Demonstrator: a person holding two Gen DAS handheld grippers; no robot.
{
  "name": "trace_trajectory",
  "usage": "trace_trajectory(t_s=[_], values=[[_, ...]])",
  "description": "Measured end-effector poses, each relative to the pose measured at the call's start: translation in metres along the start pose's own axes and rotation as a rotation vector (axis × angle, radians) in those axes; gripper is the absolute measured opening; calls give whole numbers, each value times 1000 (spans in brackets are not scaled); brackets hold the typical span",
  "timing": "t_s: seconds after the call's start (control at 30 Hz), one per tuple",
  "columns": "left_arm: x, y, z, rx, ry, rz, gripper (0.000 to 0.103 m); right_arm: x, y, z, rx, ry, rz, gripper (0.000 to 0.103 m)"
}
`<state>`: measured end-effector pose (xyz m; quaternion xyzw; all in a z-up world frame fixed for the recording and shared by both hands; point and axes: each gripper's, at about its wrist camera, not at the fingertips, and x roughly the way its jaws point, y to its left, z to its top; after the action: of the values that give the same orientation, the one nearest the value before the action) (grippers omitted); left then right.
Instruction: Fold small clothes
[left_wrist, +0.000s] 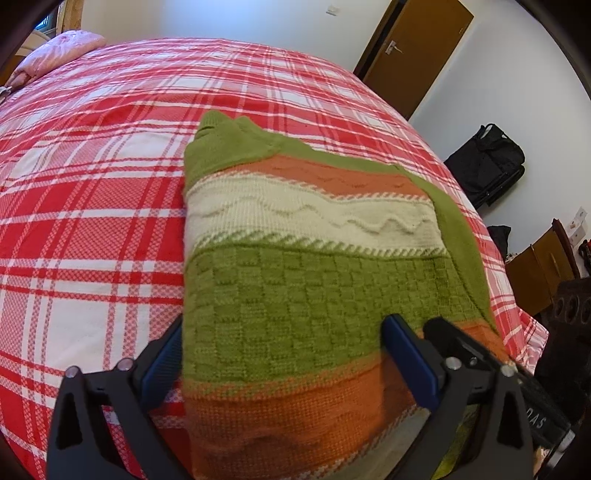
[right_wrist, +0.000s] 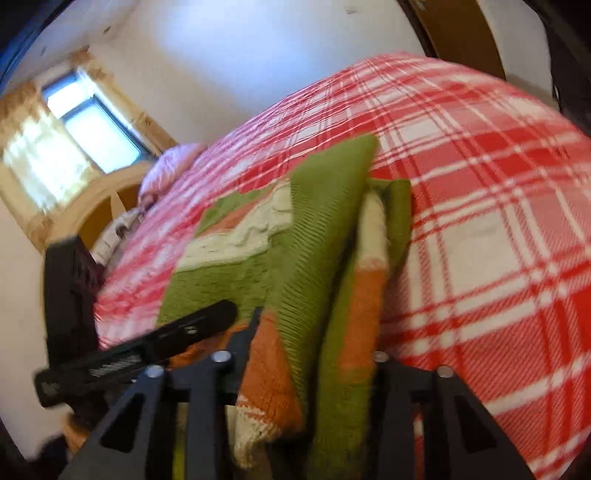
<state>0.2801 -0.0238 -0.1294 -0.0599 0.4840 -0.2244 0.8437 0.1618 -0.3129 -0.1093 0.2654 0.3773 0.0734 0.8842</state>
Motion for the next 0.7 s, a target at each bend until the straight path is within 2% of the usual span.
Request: trace_trajectory(t_s=[0.03,0.1,0.2,0.27,0.33,0.37,0.43,0.5,0.53,0.57,0.6,0.67,0.7], values=[[-3,-1,0,0,-3,-7,88,-3,2,-3,26,-4,7,33],[-10,-1,-1,2,-3,-16,65,-14,6,-8,77,-16,59,32],[-27,-6,1,27,-2,-14,42,-29,15,-18,122,-11,129,31],[-38,-5,1,24,15,-27,37,-45,17,-31,149,6,178,31],[-48,-1,-5,18,56,-63,37,-57,15,-48,160,35,187,31],[-52,1,-11,24,88,-88,38,-63,13,-58,147,52,169,31],[-54,4,-24,35,132,-110,49,-66,14,-73,85,71,117,32],[-55,7,-36,44,128,-98,71,-70,11,-82,82,64,87,40],[-55,7,-40,57,104,-74,77,-72,6,-83,121,55,94,43],[-53,8,-43,62,84,-45,89,-72,1,-82,156,51,99,51],[-50,10,-43,45,78,-29,96,-72,-5,-79,193,33,89,61],[-44,17,-41,-10,87,-51,98,-71,-13,-73,231,-7,83,67],[-40,19,-39,-26,90,-62,101,-65,-19,-68,258,-16,111,67]])
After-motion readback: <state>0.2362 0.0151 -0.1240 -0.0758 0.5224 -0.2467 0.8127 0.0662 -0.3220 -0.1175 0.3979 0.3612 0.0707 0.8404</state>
